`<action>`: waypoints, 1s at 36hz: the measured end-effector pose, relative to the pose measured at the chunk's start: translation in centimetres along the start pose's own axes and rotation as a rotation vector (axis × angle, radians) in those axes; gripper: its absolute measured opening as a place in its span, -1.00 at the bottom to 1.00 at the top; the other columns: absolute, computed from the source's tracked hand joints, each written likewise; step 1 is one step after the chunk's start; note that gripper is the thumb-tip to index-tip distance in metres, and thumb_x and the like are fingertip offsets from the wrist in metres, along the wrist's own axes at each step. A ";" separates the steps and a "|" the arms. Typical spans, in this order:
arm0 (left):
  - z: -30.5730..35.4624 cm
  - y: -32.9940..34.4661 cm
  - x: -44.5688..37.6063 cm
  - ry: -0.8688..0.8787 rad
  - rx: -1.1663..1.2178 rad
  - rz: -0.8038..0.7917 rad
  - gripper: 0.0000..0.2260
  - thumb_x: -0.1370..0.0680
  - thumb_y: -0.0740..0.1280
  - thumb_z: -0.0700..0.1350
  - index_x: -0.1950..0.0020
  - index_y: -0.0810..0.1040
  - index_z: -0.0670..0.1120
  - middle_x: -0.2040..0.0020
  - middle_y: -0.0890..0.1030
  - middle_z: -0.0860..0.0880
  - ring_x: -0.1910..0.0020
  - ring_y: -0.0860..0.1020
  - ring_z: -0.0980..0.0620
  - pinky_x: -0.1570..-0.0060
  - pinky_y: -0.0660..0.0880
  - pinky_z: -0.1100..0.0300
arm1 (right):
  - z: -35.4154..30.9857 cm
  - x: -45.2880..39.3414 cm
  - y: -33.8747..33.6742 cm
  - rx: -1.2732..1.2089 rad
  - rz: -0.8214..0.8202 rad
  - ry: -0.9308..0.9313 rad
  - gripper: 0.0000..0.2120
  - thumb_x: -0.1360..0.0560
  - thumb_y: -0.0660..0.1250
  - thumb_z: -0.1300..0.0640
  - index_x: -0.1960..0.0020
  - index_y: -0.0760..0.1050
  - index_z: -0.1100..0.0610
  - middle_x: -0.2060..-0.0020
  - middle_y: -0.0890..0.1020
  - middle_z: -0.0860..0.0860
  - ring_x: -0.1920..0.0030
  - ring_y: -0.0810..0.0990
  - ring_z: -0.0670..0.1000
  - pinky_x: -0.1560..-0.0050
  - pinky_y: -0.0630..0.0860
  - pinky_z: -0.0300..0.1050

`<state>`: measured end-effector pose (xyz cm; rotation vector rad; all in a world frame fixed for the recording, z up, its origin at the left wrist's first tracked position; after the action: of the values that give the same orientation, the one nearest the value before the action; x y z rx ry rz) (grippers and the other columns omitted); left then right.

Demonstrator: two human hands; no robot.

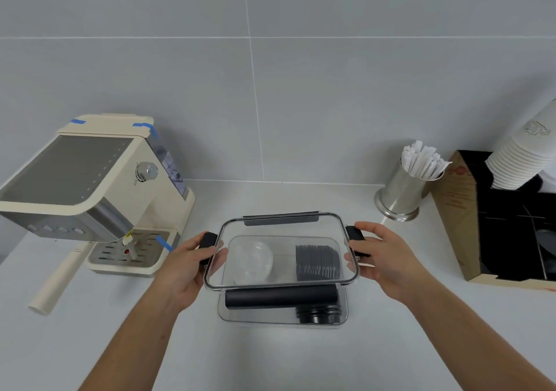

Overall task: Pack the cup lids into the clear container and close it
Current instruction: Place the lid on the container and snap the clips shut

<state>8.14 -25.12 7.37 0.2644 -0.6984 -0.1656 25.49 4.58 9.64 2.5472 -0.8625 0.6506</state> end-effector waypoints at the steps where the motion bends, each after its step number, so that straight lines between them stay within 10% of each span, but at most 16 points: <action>1: -0.1 0.1 -0.3 -0.005 -0.005 0.007 -0.76 -0.55 0.31 -0.40 -0.19 0.57 -0.24 -0.06 0.69 -0.22 0.13 0.73 -0.10 0.30 0.64 0.20 | 0.1 -0.3 0.1 -0.001 0.007 0.011 -0.64 -0.46 0.37 0.42 -0.17 0.52 0.12 0.16 0.66 0.19 0.37 0.66 0.10 0.33 0.61 -0.07; 26: -2.7 -1.0 -1.8 -0.031 -0.109 0.073 -0.82 -0.59 0.28 -0.35 -0.09 0.58 -0.12 -0.11 0.65 -0.18 0.19 0.73 -0.09 0.33 0.63 0.19 | 3.7 -1.3 -0.1 0.089 0.074 0.127 -0.57 -0.44 0.38 0.41 -0.21 0.51 0.06 0.04 0.67 0.18 0.39 0.67 0.05 0.35 0.61 -0.07; 36: -3.3 -0.8 -1.0 0.011 -0.221 0.101 -0.63 -0.56 0.32 -0.37 -0.34 0.52 -0.13 -0.14 0.61 -0.19 0.13 0.69 -0.16 0.34 0.64 0.15 | 4.6 -0.8 -0.1 0.211 0.114 0.075 -0.51 -0.42 0.38 0.43 -0.23 0.49 0.01 0.02 0.67 0.16 0.36 0.69 0.06 0.35 0.61 -0.06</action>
<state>9.53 -24.99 4.11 0.0183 -0.6748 -0.1440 26.40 2.84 5.44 2.6528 -0.9645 0.9102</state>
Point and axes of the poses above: each hand's wrist, its own x-axis away from the middle knuckle, its own y-axis out of the palm, z = x × y, the point moved 1 cm from there along -x, towards the middle knuckle
